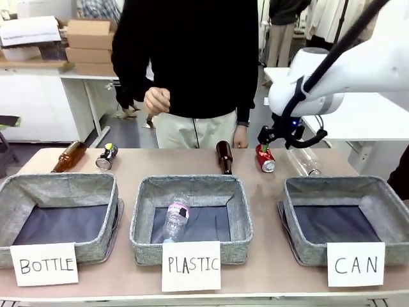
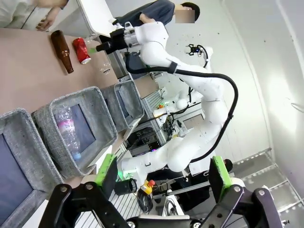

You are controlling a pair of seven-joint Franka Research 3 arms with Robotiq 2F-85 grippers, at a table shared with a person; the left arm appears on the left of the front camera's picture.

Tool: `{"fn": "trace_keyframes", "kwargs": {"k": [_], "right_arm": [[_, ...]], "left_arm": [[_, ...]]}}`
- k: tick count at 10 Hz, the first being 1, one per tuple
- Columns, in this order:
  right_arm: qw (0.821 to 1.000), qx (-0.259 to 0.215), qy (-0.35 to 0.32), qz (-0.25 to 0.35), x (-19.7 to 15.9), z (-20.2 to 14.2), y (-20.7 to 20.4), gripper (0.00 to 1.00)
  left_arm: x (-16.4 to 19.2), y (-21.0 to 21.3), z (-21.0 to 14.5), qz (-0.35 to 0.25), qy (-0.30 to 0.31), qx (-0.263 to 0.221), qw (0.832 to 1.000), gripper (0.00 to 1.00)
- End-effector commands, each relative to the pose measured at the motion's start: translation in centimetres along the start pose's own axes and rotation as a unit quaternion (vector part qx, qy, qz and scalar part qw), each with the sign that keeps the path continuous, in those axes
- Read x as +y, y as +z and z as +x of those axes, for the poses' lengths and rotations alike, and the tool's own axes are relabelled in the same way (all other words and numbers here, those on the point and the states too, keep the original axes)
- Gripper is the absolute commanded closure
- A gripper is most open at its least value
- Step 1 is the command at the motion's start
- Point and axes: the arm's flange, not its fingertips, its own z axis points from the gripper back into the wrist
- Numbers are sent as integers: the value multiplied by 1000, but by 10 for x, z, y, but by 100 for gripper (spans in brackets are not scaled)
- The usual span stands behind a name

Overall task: Sort the can waste into the basket.
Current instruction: Pick up the can waste from the table and place it in the right Fabric basket.

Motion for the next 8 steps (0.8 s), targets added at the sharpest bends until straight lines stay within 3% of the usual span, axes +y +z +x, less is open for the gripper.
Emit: {"fn": "trace_keyframes", "kwargs": {"k": [1,8], "right_arm": [[999,9,-19,-26,5,21,-6,0],[998,60,-18,-22,16,29,-50,0]], "left_arm": [[-2,-1,1,-9,-11,-5,1000,0],[-2,-1,1,-9,-11,-5,1000,0]]}}
